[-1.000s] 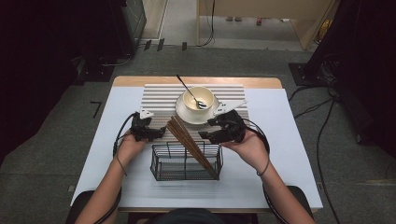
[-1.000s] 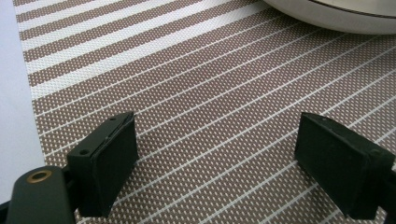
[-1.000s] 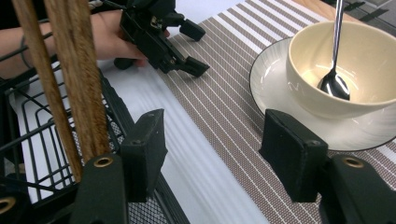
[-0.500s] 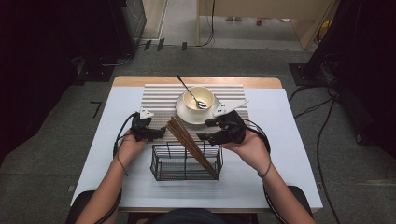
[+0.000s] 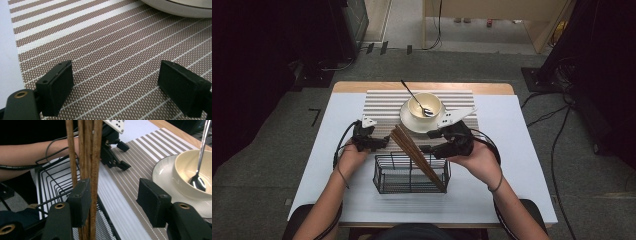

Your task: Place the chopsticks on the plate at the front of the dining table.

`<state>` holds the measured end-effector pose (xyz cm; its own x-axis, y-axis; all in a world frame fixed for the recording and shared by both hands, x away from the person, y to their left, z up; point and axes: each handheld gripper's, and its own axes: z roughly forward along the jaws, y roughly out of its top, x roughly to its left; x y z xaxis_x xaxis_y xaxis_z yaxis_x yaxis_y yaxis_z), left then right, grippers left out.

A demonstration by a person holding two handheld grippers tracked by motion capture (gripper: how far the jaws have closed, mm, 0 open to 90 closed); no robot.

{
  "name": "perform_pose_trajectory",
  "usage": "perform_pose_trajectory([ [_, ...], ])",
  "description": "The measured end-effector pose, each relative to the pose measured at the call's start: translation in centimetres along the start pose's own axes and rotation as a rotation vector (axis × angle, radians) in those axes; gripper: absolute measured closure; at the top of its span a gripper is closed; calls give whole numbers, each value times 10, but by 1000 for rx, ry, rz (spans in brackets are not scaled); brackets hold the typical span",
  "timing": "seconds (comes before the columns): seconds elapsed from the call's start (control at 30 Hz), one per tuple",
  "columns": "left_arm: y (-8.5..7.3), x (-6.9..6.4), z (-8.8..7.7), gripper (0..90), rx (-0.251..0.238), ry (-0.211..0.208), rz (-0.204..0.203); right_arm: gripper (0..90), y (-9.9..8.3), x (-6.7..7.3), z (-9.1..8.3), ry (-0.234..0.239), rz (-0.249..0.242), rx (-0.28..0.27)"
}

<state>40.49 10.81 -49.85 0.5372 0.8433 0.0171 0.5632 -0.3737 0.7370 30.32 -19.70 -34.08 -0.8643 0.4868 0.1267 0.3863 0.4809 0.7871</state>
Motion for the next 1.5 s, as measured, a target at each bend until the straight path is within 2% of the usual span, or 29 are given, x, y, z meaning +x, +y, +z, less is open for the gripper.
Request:
perform_pose_trajectory([
  [0.43, 0, 0, 0, 135, 1, -2, -2, 516, -2, 7, 11, 58, -25, 12],
  [0.67, 0, 0, 0, 135, 1, -3, -3, 585, -4, 8, 15, 82, -38, 10],
  [0.8, 0, 0, 0, 135, 1, -4, -3, 657, -5, 8, 18, 105, -34, 12],
  [1.07, 0, 0, 0, 135, 1, -4, -3, 730, -6, 8, 21, 113, -43, 25],
  [1.37, 0, 0, 0, 135, 1, -4, -4, 764, -7, 6, 18, 112, -31, 20],
  [1.5, 0, 0, 0, 135, 1, -4, -3, 776, -7, 7, 18, 106, -43, 19],
])
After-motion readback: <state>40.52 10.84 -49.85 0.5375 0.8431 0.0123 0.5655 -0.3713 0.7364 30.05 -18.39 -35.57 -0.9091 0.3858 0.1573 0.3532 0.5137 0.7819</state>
